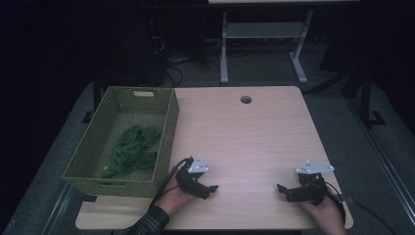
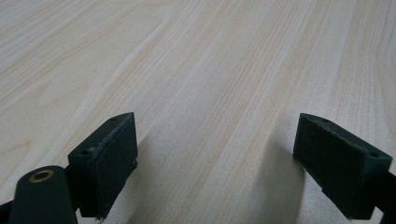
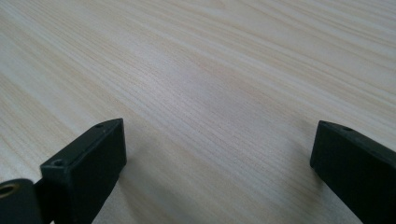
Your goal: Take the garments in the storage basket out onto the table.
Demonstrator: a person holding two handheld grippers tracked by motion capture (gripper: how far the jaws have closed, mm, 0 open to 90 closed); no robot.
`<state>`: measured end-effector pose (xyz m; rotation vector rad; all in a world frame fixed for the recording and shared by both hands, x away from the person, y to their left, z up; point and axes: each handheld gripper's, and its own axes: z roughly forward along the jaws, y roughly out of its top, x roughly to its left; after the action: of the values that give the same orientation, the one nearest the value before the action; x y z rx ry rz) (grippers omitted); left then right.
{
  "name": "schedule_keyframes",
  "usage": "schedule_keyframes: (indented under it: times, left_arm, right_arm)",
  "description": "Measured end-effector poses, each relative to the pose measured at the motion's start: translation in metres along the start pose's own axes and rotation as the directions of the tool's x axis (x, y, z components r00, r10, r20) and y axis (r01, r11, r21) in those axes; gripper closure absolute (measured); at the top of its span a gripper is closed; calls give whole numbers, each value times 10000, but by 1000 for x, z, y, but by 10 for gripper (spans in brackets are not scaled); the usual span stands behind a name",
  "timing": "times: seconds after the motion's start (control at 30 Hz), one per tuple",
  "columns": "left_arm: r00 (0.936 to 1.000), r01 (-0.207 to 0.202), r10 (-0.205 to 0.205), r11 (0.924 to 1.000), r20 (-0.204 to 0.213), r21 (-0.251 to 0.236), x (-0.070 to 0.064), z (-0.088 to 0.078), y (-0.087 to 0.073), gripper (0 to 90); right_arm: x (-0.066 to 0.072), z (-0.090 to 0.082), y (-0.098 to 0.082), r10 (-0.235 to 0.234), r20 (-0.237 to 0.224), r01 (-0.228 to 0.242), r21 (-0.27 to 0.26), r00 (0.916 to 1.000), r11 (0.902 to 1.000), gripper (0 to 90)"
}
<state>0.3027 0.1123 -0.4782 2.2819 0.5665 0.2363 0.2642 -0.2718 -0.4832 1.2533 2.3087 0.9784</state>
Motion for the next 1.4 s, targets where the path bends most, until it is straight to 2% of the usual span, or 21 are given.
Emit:
schedule_keyframes:
  times: [0.6,0.7,0.87,1.4]
  left_arm:
    - [10000,-52,51,9999,1,143,0,-2,0,133]
    - [10000,-31,33,9990,-39,456,1,-3,3,132]
    - [9999,103,-107,9977,59,672,2,-5,8,134]
    - [9998,201,-206,9975,65,680,3,-15,22,136]
  right_arm:
    - [0,0,0,-15,0,15,11,10000,10000,31]
    - [0,0,0,1,1,-1,7,10000,10000,31]
    - [0,0,0,-5,1,5,8,10000,10000,32]
    - [0,0,0,-23,-4,23,8,10000,10000,32]
